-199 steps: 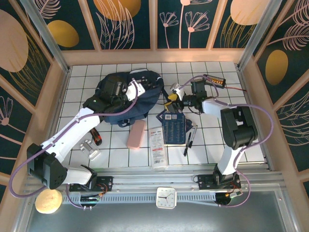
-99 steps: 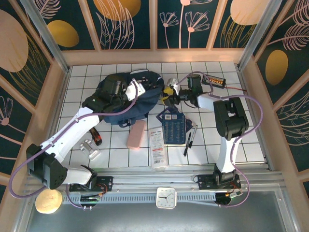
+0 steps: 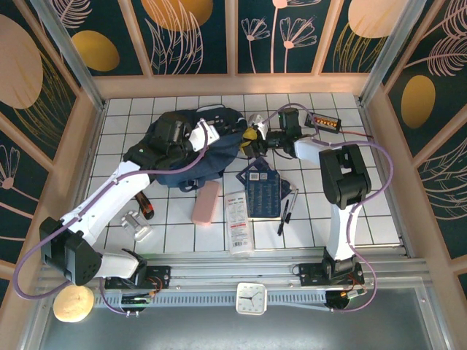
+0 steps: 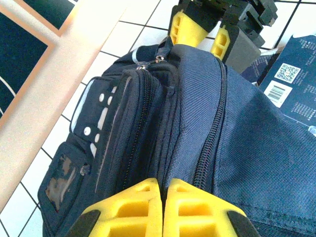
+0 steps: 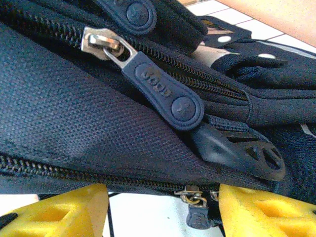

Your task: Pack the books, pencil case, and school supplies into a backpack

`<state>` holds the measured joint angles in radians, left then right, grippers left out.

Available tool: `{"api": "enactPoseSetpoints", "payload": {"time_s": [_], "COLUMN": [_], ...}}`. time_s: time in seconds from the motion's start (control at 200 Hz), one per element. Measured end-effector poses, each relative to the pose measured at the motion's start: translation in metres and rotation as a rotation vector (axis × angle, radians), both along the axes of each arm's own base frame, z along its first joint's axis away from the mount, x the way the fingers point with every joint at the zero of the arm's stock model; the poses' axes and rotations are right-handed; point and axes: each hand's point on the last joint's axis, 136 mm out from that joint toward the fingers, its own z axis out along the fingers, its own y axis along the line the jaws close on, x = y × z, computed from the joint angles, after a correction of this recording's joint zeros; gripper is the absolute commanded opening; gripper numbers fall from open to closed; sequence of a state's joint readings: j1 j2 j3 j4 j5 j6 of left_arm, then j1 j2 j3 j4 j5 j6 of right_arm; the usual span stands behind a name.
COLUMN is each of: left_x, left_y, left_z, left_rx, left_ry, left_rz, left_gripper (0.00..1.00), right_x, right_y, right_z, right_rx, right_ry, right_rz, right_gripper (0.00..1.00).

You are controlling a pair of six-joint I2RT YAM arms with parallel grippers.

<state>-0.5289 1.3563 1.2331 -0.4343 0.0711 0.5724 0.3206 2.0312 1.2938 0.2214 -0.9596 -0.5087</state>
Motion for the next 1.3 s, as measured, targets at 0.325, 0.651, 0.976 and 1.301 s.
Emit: {"api": "enactPoseSetpoints", "payload": {"time_s": [0.325,0.651,0.976,1.301], "left_x": [-0.001,-0.005,-0.007,-0.013], "left_y": [0.006,0.007,0.008,0.011], "left_z": [0.019,0.025,0.025,0.026], "left_rx": [-0.019,-0.03,-0.035,-0.034], "left_ry": [-0.034,-0.041,-0.035,-0.034], "left_rz": [0.012,0.006,0.008,0.009], "left_gripper": [0.0,0.0,0.0,0.0], "right_x": [-0.003,-0.003,0.0,0.0], "right_y": [-0.001,-0.002,0.0,0.002], "right_z": [-0.007,-0.01,-0.004,0.0], "right_rx": [0.002,0.012,0.031,0.044], "right_ry": [0.053,0.082,0.081,0.086], "right_rz": [-0.025,-0.042,-0.05,-0.056], "right_gripper": [0.6,0.6,0.48,0.25]}}
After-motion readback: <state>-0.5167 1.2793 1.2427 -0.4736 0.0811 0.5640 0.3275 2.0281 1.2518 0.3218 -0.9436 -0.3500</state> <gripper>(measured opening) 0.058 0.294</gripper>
